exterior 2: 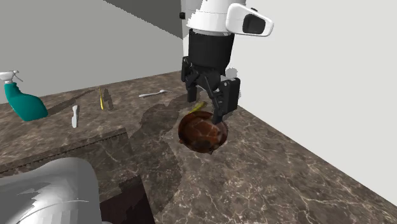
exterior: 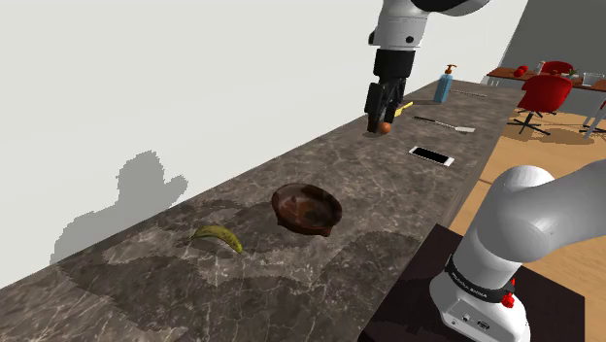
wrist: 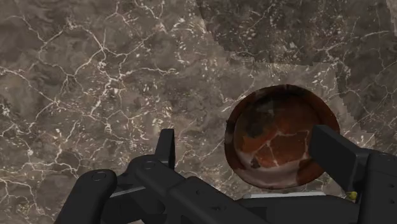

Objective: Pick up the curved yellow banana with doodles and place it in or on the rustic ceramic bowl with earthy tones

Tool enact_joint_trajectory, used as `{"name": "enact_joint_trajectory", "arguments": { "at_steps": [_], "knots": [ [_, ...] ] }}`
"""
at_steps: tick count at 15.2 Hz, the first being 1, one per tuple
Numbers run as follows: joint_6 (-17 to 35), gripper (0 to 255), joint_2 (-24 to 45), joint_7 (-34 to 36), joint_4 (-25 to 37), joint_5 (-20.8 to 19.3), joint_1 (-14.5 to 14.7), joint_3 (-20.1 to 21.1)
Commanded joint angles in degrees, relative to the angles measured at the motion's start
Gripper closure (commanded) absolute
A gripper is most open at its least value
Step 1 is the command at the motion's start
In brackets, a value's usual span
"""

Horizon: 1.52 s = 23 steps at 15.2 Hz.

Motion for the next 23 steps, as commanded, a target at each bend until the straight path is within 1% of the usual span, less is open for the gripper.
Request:
{"name": "enact_joint_trajectory", "arguments": {
  "at_steps": [1, 7, 13, 18, 23],
  "knots": [
    [0.00, 0, 0.00, 0.00, 0.00, 0.00, 0.00, 0.00],
    [9.50, 0, 6.53, 3.85, -1.47, 3.33, 2.28, 5.83],
    [18.75, 0, 15.35, 7.77, -0.32, 5.14, 4.00, 11.67],
    [25.83, 0, 24.11, 11.53, 2.60, 4.80, 4.86, 16.44],
    [31.91, 0, 33.95, 16.24, 7.25, 2.06, 5.40, 20.90]
  ]
}}
